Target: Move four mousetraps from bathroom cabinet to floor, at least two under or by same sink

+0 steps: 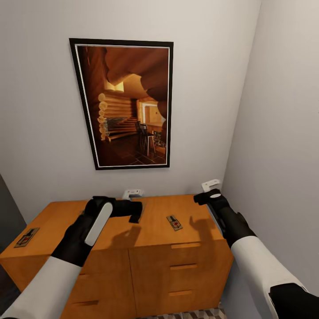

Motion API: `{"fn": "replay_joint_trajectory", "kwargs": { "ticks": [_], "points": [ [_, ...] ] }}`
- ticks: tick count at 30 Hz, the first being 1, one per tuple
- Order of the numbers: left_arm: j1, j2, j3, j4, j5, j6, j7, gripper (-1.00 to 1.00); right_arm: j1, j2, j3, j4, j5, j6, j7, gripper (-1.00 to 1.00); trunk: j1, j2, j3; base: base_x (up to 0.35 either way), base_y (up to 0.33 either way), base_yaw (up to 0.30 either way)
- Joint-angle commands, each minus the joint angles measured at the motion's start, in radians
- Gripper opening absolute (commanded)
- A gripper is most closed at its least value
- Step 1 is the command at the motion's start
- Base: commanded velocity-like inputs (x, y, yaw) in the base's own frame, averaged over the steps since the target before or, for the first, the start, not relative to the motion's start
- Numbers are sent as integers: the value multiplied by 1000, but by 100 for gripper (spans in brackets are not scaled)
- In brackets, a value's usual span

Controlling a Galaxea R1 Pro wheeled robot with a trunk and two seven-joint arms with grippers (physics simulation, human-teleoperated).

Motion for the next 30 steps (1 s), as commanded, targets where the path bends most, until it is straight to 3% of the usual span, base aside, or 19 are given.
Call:
{"fn": "replay_joint_trajectory", "kwargs": {
  "ticks": [1,7,15,17,19,21,23,30],
  "points": [
    [-1,-2,6,18,-6,1,-2,-100,-1,0,6,0,5,6,0,100,0,-1,-2,0,0,0],
    [-2,-48,27,50,-8,-9,53,-100,-1,0,11,1,4,6,0,100,0,-1,-2,0,0,0],
    [-2,-64,31,51,-3,-12,117,-100,-1,1,13,1,3,6,5,100,0,-1,-2,0,0,0],
    [-2,-65,31,51,-2,-12,119,-100,-1,1,17,1,3,9,37,100,0,-1,-2,0,0,0],
    [-2,-65,31,50,-2,-12,121,-100,-1,1,18,2,3,14,113,100,0,-1,-2,6,0,0],
    [-2,-65,31,50,-1,-12,121,-100,-1,-1,16,2,7,18,238,100,0,-1,-2,114,0,0],
    [-2,-65,31,50,-1,-12,122,-100,-1,-5,15,2,13,21,298,100,0,-1,-2,213,0,0],
    [-2,-66,31,49,0,-12,122,-100,-1,-8,14,2,47,23,355,100,0,-1,-2,104,0,0]
  ]
}}
